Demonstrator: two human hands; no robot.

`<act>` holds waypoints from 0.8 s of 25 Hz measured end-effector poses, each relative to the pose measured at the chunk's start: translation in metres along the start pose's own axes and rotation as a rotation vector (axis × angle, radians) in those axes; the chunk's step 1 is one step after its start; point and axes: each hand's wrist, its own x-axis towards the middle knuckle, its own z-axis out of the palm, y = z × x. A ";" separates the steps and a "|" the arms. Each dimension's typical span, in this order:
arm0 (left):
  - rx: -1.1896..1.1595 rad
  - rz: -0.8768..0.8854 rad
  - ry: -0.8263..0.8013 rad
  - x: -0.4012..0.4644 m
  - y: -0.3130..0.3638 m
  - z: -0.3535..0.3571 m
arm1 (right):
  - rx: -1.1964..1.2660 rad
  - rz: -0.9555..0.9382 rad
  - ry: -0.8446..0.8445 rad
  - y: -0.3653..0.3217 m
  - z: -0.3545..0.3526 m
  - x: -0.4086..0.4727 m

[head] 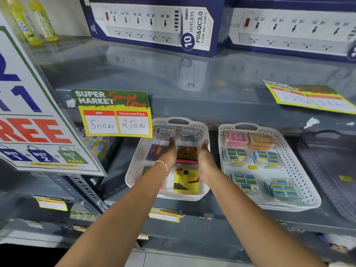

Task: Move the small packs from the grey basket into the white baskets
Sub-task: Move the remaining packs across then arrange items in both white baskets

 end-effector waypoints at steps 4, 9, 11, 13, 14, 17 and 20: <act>0.099 0.031 0.048 0.007 0.001 0.004 | 0.002 -0.001 -0.005 -0.005 0.006 0.008; 0.124 0.050 0.014 0.011 0.004 0.007 | -0.014 0.005 -0.005 -0.010 0.008 0.011; 0.181 0.065 0.039 0.008 0.007 0.003 | -0.072 -0.013 0.017 -0.012 0.007 0.003; 0.329 0.154 0.138 0.006 0.011 -0.017 | -0.080 -0.098 0.086 -0.013 0.004 -0.006; 0.397 0.210 0.206 0.006 0.009 -0.033 | -0.052 -0.143 0.083 -0.014 0.005 -0.014; 0.539 0.285 0.293 0.002 -0.005 -0.083 | 0.248 0.030 -0.157 -0.012 0.023 -0.038; 0.784 0.136 0.212 -0.007 -0.016 -0.090 | 0.208 0.198 -0.239 -0.004 0.044 -0.052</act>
